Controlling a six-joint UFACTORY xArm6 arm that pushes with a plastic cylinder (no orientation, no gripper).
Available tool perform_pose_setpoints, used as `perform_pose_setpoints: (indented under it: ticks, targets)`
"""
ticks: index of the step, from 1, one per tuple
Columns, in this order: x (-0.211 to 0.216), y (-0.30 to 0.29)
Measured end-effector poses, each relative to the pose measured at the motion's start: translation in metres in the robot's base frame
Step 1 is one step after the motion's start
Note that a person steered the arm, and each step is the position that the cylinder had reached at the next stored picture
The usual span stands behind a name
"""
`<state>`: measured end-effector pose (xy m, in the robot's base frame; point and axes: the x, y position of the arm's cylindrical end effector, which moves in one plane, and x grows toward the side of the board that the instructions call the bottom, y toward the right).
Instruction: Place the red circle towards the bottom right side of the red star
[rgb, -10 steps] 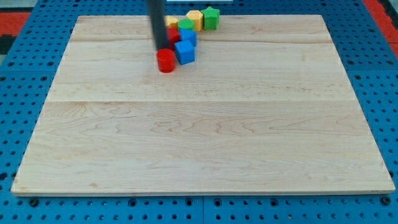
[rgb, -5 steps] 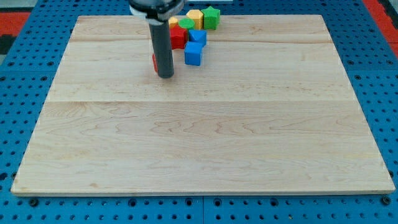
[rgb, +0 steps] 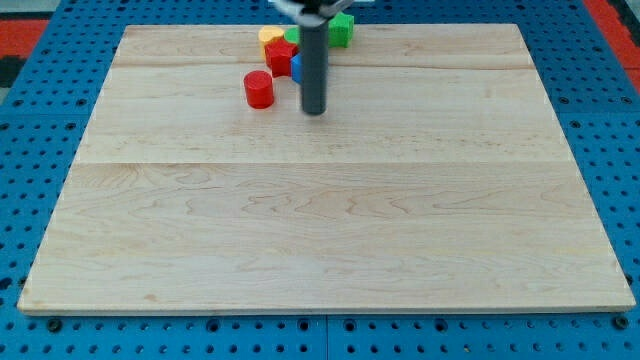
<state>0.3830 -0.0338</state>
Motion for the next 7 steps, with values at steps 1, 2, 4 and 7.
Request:
perform_pose_setpoints:
  ticks: [1,2,4,7]
  targets:
    - [0.027,-0.072]
    - [0.001,-0.081]
    - [-0.049,-0.048]
    - [-0.058,-0.015]
